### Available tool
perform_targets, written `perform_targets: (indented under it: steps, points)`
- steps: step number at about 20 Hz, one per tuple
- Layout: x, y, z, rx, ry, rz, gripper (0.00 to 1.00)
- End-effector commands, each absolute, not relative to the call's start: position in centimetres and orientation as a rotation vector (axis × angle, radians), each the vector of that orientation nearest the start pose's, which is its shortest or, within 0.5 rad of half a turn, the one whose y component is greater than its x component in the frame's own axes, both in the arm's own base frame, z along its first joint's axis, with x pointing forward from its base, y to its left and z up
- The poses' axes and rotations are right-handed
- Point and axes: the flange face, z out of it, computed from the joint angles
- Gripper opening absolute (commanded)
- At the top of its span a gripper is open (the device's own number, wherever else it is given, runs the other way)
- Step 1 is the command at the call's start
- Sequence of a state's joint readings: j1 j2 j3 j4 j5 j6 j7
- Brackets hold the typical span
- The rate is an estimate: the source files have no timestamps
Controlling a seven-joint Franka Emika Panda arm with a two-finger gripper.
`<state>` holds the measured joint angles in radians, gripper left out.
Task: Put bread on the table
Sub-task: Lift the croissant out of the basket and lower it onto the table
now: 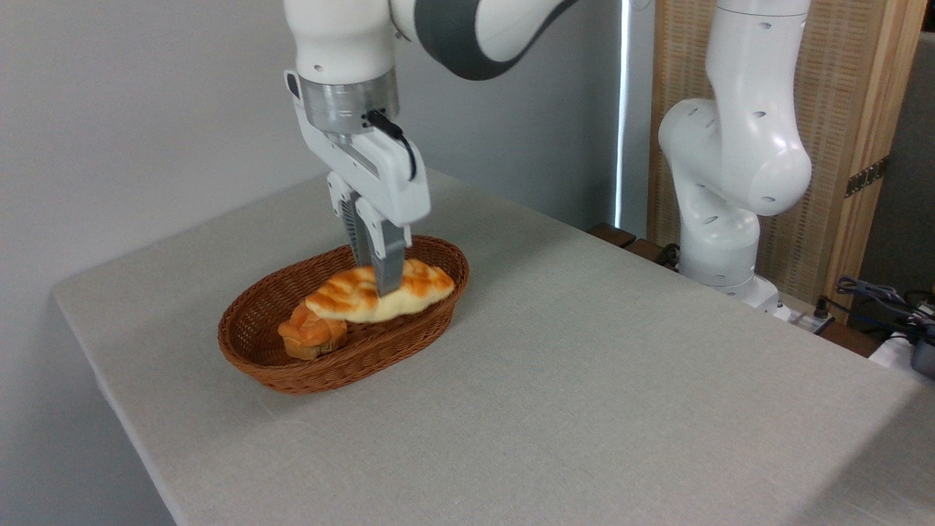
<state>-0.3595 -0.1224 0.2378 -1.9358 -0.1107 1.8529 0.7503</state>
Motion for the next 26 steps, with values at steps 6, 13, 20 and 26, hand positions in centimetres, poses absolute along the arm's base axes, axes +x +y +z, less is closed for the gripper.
perform_targets:
  steps: [6,13,20,26]
  points:
    - [56.0,-1.2,49.3,-2.907,1.285,-0.086,0.35]
    - [56.4,-0.9,45.5,-2.943,1.201,-0.029,0.77]
    - [56.0,2.2,44.2,-2.980,1.124,0.025,0.97]
    - [55.9,2.8,44.9,-2.985,1.108,0.021,1.00]
